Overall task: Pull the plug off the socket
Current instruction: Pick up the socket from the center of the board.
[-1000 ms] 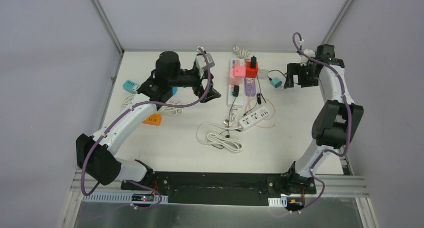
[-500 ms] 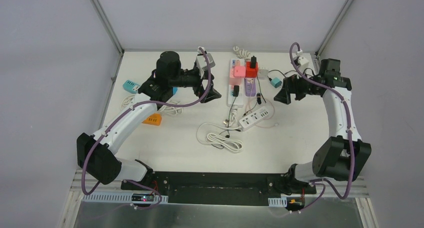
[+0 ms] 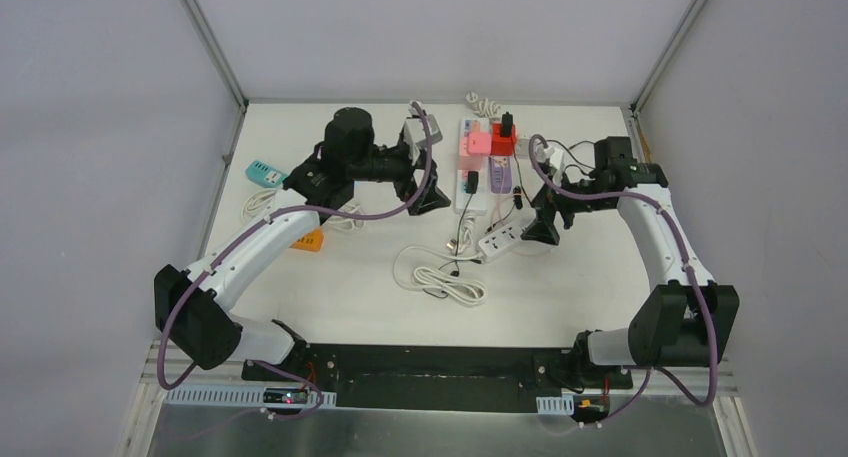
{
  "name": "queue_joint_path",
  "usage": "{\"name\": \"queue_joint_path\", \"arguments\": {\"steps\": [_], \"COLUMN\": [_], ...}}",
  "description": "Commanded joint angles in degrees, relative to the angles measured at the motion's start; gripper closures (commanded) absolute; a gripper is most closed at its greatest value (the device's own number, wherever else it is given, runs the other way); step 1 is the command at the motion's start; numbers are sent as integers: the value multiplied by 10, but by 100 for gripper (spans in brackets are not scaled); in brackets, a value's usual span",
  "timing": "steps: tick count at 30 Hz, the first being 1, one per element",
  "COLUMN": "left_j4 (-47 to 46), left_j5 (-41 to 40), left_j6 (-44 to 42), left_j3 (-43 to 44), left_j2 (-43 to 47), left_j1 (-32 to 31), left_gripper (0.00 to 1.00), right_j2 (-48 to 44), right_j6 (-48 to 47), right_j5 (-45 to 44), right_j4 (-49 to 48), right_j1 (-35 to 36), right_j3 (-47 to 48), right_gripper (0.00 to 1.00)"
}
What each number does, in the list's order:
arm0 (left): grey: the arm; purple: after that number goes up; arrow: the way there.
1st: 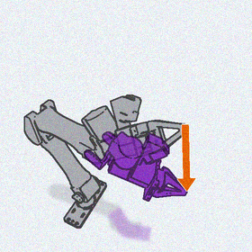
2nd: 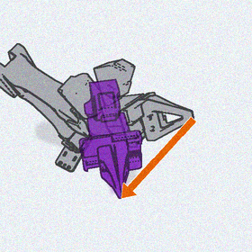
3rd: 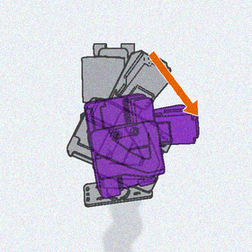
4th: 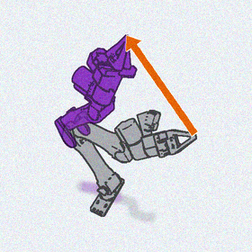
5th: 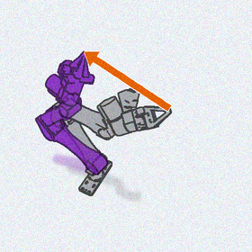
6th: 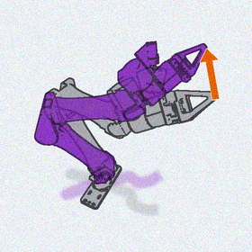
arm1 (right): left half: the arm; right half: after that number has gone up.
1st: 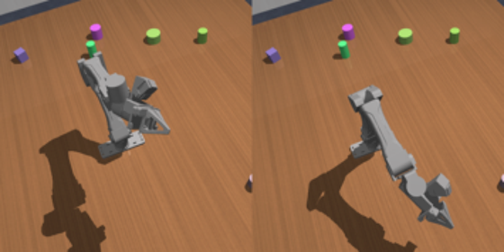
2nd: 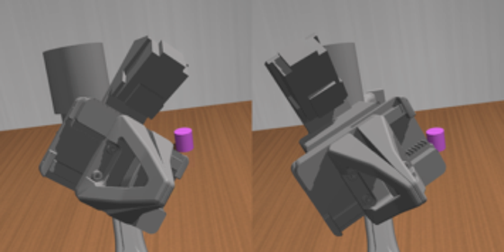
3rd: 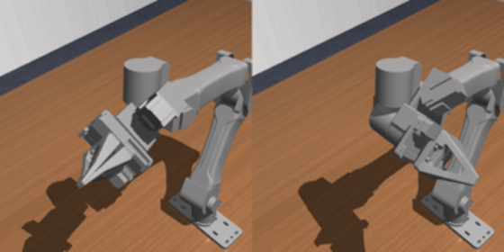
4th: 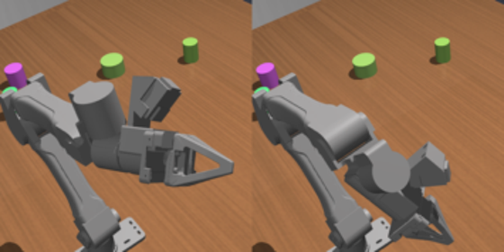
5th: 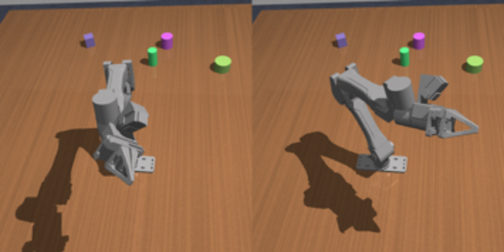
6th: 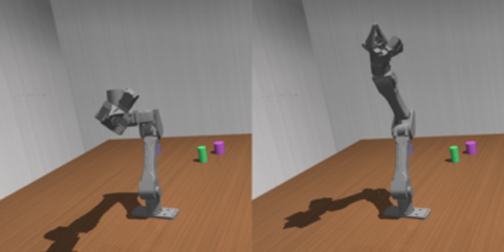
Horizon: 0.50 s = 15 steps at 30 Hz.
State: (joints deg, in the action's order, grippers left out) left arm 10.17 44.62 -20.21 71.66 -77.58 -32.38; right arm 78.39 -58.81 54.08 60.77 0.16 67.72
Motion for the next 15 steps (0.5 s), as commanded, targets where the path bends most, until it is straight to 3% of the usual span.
{"name": "queue_joint_path", "arguments": {"steps": [1, 7, 15], "left_j4": [99, 182, 195], "left_j5": [-77, -129, -140], "left_j6": [-90, -153, -165], "left_j3": [51, 80, 86], "left_j2": [2, -9, -4], "left_j1": [-69, -129, -156], "left_gripper": [1, 1, 1], "right_j2": [-3, -2, 14], "right_j6": [-67, -86, -88], "right_j5": [-37, -51, -79], "right_j4": [5, 6, 4], "right_j1": [49, 62, 81], "right_j3": [-5, -13, -13], "right_gripper": [3, 3, 3]}}
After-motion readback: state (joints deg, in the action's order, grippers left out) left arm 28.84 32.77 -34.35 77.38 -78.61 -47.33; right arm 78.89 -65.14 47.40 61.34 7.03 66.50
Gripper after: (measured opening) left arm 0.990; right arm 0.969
